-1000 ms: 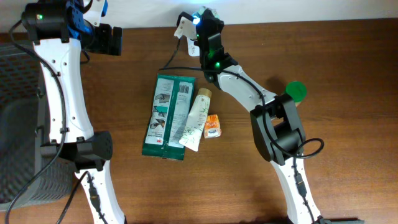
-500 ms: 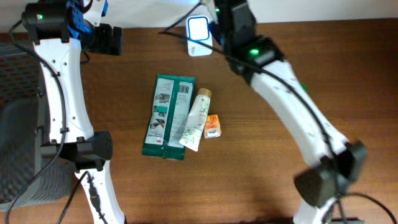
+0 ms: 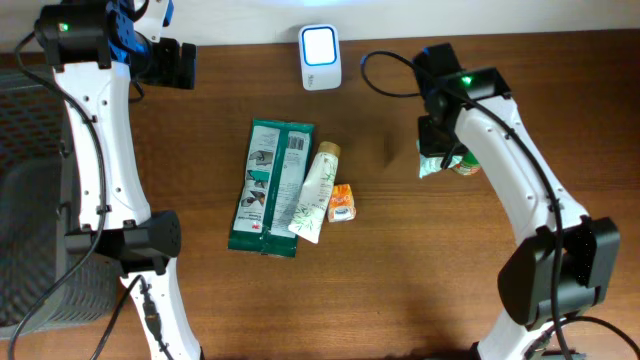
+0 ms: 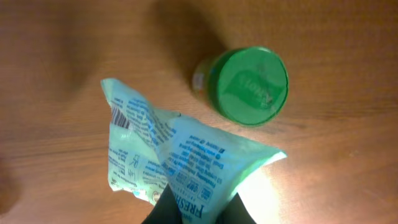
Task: Scan the item barcode
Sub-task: 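Hold the pouch barcode in front of the scanner, then carry the pouch right and set it down beside the jar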
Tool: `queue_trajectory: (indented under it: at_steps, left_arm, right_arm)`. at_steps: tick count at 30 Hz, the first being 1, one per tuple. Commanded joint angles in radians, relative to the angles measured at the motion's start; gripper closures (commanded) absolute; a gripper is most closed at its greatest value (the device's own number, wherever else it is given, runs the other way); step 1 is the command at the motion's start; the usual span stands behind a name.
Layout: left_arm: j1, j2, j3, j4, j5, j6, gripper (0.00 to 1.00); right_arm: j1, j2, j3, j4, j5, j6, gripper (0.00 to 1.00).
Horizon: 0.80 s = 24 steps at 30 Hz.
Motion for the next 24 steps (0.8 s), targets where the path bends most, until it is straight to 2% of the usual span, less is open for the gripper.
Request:
queue_trajectory:
  at_steps: [1,3,10,11,12,13,14,16,17,20,22,24]
  left_arm:
    - [0.007,-0.005,0.003,0.002,0.008,0.01,0.01]
    - [0.007,-0.005,0.003,0.002,0.008,0.009,0.01]
    - [0.006,-0.005,0.003,0.002,0.008,0.01,0.01]
    - [0.006,-0.005,0.003,0.002,0.008,0.009,0.01]
    - [0.006,-0.005,0.003,0.002,0.008,0.01,0.01]
    - [0.006,-0.005,0.003,0.002,0.008,0.01,0.01]
    - [0.006,-0.005,0.003,0.002,0.008,0.01,0.01]
    - [0.006,-0.005,0.003,0.002,0.008,0.009,0.01]
    - [0.006,-0.005,0.003,0.002,0.008,0.01,0.01]
    - [0.006,-0.005,0.003,0.002,0.008,0.01,0.01]
    - [0.006,-0.005,0.003,0.002,0.008,0.01,0.01]
    - [0.006,-0.005,0.003,0.002,0.008,0.01,0.01]
  right_arm:
    - [-0.076,0.0,-0.117,0.092,0.001,0.021,0.96]
    - [-0.129,0.0,-0.167,0.153,0.002,0.021,0.96]
    - [-0.229,0.0,-0.171,0.195,-0.01,0.013,0.95]
    - [-0.228,0.0,-0.171,0.199,-0.053,-0.031,0.91]
    - [-0.226,0.0,-0.171,0.205,-0.158,-0.106,0.81]
    - [-0.227,0.0,-0.171,0.208,-0.192,-0.111,0.65]
    - [-0.227,0.0,-0.171,0.208,-0.21,-0.11,0.58]
    - [-0.227,0.0,-0.165,0.204,-0.213,-0.11,0.51]
    - [-0.227,-0.001,-0.15,0.197,-0.221,-0.111,0.43]
    - [-0.226,-0.001,0.018,0.072,-0.328,-0.164,0.41]
    - [-0.223,-0.001,0.142,-0.006,-0.528,-0.164,0.41]
    - [-0.198,-0.001,0.169,-0.019,-0.723,-0.163,0.43]
